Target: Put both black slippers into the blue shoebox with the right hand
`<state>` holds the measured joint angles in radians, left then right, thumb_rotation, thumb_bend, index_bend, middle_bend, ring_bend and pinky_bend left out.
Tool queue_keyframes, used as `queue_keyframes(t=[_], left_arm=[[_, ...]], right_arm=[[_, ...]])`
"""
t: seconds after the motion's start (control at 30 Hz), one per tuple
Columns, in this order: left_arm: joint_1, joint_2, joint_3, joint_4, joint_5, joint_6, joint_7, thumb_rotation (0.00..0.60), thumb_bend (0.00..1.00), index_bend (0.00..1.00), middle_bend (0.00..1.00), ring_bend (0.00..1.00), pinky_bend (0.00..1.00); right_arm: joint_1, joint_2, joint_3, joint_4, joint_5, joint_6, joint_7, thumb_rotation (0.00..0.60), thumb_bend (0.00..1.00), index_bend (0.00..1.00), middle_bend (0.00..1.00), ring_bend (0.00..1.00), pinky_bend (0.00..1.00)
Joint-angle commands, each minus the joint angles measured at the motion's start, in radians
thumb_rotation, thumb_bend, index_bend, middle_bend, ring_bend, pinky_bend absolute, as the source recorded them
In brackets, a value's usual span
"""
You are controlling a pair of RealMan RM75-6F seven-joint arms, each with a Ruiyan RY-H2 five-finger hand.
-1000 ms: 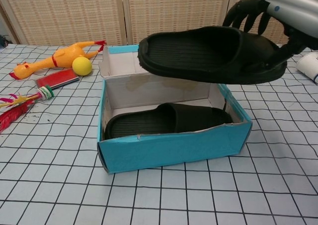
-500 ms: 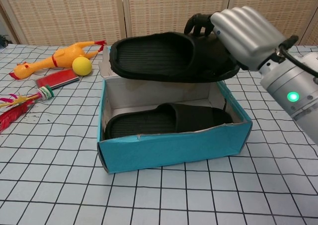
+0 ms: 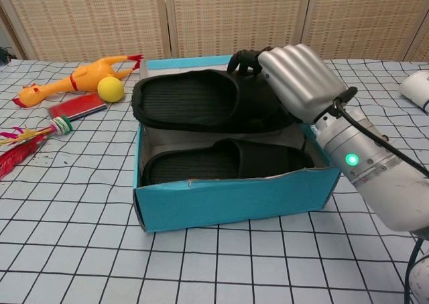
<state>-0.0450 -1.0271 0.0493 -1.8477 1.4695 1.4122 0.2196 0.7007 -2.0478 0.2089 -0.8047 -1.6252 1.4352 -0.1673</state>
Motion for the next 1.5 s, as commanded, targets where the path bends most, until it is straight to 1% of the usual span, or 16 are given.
queue_keyframes(t=[0.03, 0.23, 0.33, 0.43, 0.57, 0.6, 0.7, 0.83, 1.0, 1.13, 1.23, 1.3, 1.37, 1.43, 1.5], left_arm=[[0.0, 0.001, 0.0, -0.001, 0.001, 0.0, -0.001, 0.6, 0.43, 0.22, 0.19, 0.19, 0.31], [0.001, 0.002, -0.001, -0.001, 0.003, 0.004, -0.007, 0.6, 0.43, 0.22, 0.19, 0.19, 0.31], [0.001, 0.002, -0.001, -0.001, 0.003, 0.004, -0.008, 0.6, 0.43, 0.22, 0.19, 0.19, 0.31], [0.001, 0.002, -0.001, 0.0, 0.003, 0.003, -0.009, 0.6, 0.43, 0.22, 0.19, 0.19, 0.31], [0.0, 0.002, -0.002, 0.0, 0.001, 0.001, -0.01, 0.6, 0.43, 0.22, 0.19, 0.19, 0.31], [0.0, 0.002, -0.002, 0.001, 0.001, 0.001, -0.01, 0.6, 0.43, 0.22, 0.19, 0.19, 0.31], [0.0, 0.002, -0.002, 0.002, 0.0, 0.001, -0.011, 0.6, 0.43, 0.22, 0.19, 0.19, 0.31], [0.0, 0.003, -0.003, 0.002, 0.0, 0.001, -0.013, 0.6, 0.43, 0.22, 0.19, 0.19, 0.31], [0.0, 0.003, -0.003, 0.003, 0.001, 0.001, -0.014, 0.6, 0.43, 0.22, 0.19, 0.19, 0.31], [-0.001, 0.003, -0.003, 0.002, 0.001, 0.0, -0.013, 0.6, 0.43, 0.22, 0.19, 0.19, 0.31], [-0.001, 0.003, -0.003, 0.002, 0.0, 0.0, -0.013, 0.6, 0.43, 0.22, 0.19, 0.19, 0.31], [0.0, 0.003, -0.003, 0.001, 0.001, 0.001, -0.014, 0.6, 0.43, 0.22, 0.19, 0.19, 0.31], [0.0, 0.003, -0.002, 0.002, 0.002, 0.001, -0.012, 0.6, 0.43, 0.22, 0.19, 0.19, 0.31], [-0.001, 0.002, -0.002, 0.002, 0.002, 0.0, -0.01, 0.6, 0.43, 0.22, 0.19, 0.19, 0.31], [-0.001, 0.002, -0.002, 0.001, 0.002, -0.001, -0.008, 0.6, 0.43, 0.22, 0.19, 0.19, 0.31]], right_arm=[[0.005, -0.012, -0.006, 0.02, 0.001, 0.004, 0.009, 0.6, 0.12, 0.49, 0.45, 0.35, 0.41], [0.006, -0.018, -0.018, 0.047, 0.01, -0.011, 0.007, 0.6, 0.12, 0.48, 0.45, 0.35, 0.41], [0.005, -0.005, -0.026, 0.036, 0.021, -0.041, -0.008, 0.6, 0.12, 0.43, 0.45, 0.31, 0.41], [0.003, 0.015, -0.03, 0.005, 0.036, -0.074, -0.028, 0.6, 0.12, 0.36, 0.38, 0.23, 0.38], [0.004, 0.043, -0.027, -0.05, 0.053, -0.104, -0.031, 0.6, 0.12, 0.27, 0.26, 0.13, 0.31], [0.004, 0.05, -0.026, -0.065, 0.058, -0.11, -0.032, 0.6, 0.12, 0.26, 0.24, 0.11, 0.29], [0.001, 0.075, -0.021, -0.123, 0.074, -0.131, -0.033, 0.6, 0.12, 0.24, 0.2, 0.08, 0.25], [-0.006, 0.129, -0.012, -0.243, 0.119, -0.188, -0.059, 0.6, 0.12, 0.19, 0.18, 0.04, 0.19], [-0.017, 0.194, -0.004, -0.381, 0.181, -0.257, -0.097, 0.6, 0.12, 0.13, 0.14, 0.0, 0.14], [-0.03, 0.263, 0.002, -0.522, 0.238, -0.307, -0.126, 0.6, 0.12, 0.09, 0.13, 0.0, 0.12], [-0.034, 0.283, 0.004, -0.561, 0.253, -0.315, -0.137, 0.6, 0.12, 0.07, 0.13, 0.0, 0.12], [-0.043, 0.317, 0.006, -0.627, 0.276, -0.321, -0.16, 0.6, 0.12, 0.05, 0.13, 0.0, 0.12], [-0.07, 0.381, 0.008, -0.753, 0.306, -0.304, -0.205, 0.6, 0.12, 0.05, 0.13, 0.0, 0.12], [-0.086, 0.433, 0.007, -0.851, 0.336, -0.296, -0.258, 0.6, 0.12, 0.05, 0.13, 0.0, 0.12], [-0.095, 0.466, 0.006, -0.911, 0.352, -0.285, -0.293, 0.6, 0.12, 0.05, 0.13, 0.0, 0.13]])
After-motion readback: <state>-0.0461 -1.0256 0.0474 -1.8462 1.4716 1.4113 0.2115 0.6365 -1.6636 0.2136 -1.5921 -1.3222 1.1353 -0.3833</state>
